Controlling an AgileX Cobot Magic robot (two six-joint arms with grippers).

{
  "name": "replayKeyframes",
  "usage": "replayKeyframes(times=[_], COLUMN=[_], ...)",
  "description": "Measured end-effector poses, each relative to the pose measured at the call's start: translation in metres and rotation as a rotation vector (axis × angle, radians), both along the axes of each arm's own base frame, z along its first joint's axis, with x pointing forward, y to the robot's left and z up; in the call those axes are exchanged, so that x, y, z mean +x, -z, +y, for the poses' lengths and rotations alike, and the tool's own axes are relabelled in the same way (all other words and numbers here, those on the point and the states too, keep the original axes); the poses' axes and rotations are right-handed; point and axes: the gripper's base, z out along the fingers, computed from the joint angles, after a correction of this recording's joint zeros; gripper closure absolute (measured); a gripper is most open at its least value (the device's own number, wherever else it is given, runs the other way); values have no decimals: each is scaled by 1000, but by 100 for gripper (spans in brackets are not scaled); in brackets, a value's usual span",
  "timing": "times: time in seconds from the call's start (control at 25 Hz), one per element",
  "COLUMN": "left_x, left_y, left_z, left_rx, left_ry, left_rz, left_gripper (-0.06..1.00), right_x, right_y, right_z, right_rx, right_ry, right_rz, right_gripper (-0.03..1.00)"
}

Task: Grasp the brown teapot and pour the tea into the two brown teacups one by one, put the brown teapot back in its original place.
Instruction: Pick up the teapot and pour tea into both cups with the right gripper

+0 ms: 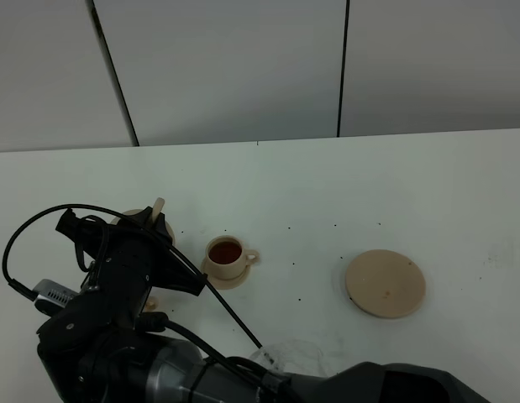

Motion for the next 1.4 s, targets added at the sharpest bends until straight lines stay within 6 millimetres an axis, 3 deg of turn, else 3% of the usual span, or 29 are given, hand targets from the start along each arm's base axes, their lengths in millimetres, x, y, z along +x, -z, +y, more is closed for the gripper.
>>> replayKeyframes(times=[1.4], left_x=[0], left_y=[0], left_z=[0], left_rx=[1], left_ry=[0], left_rz=[0], left_gripper=[70], right_x=[0], right_y=[-3], right_z=[1], right_rx=[-24], right_ry=[-13], right_rz=[-42], right_gripper=[87])
